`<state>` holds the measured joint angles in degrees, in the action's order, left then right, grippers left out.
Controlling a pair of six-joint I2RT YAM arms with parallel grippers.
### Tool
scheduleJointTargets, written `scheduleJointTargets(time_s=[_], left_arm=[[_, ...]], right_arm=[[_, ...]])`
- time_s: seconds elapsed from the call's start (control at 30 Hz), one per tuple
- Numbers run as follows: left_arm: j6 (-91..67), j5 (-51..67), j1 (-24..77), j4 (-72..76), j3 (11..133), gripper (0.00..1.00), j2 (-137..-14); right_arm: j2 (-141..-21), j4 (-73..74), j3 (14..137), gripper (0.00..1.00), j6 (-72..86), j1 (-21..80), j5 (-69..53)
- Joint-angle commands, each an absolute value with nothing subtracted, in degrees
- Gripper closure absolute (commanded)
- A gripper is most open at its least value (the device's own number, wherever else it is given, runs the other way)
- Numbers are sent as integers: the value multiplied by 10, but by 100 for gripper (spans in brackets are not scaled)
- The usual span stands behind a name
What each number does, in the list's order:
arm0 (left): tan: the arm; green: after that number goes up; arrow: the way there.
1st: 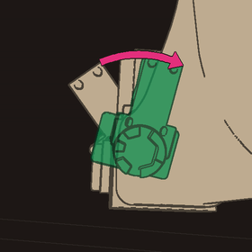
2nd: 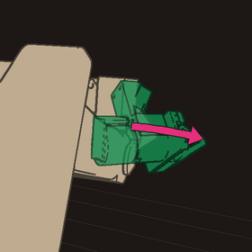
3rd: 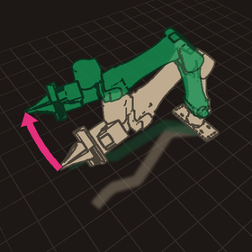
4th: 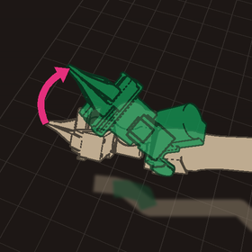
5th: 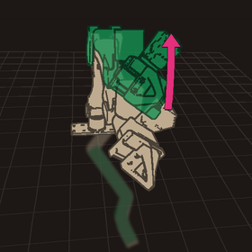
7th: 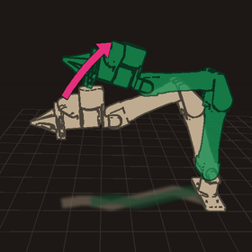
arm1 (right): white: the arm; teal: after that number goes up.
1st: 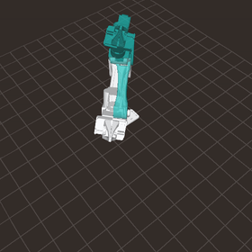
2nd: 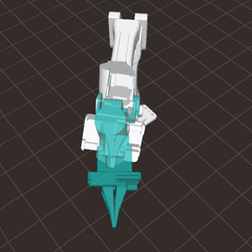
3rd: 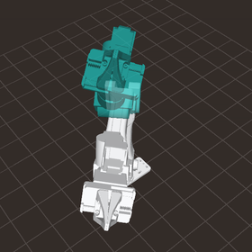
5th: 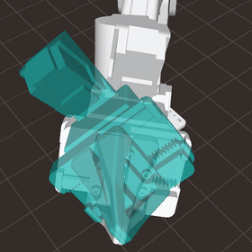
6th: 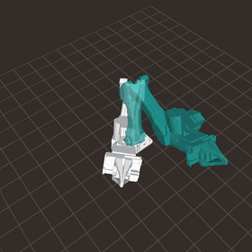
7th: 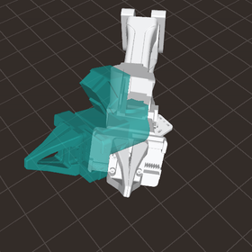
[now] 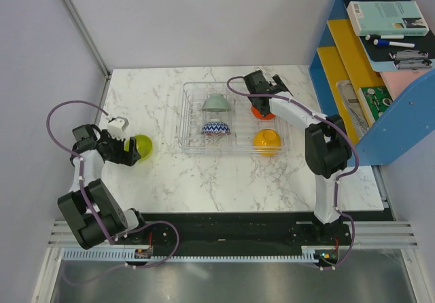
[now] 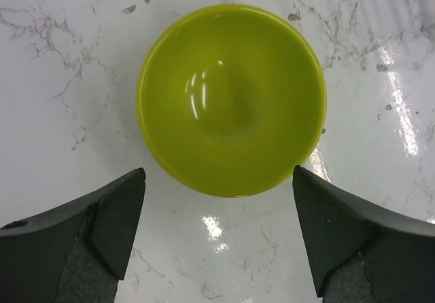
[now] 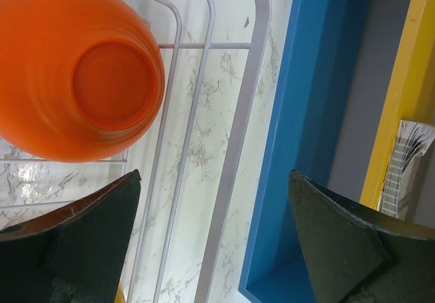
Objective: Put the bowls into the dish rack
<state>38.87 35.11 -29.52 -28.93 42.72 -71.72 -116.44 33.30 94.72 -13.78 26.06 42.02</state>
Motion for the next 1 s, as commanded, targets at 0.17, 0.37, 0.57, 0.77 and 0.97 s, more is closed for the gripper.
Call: scheduleJointTargets(time_s=[0.17,0.37,0.57,0.77,0.97], left_arm=[[396,312,-280,-249,468,25,-786],[386,302,-261,-239,483,59,-806],[379,301,-242,-238,485,77,-815],[371,304,-236,-237,488,98,-818],[359,320,-236,-238,486,98,-803]], right_arm=[[-1170,312,971,4,-146,261,424],[-1184,309,976,4,-149,259,428],[-1200,305,981,4,-151,252,432],[-1208,299,987,4,-156,247,438],[-1223,287,1004,4,-163,239,445]])
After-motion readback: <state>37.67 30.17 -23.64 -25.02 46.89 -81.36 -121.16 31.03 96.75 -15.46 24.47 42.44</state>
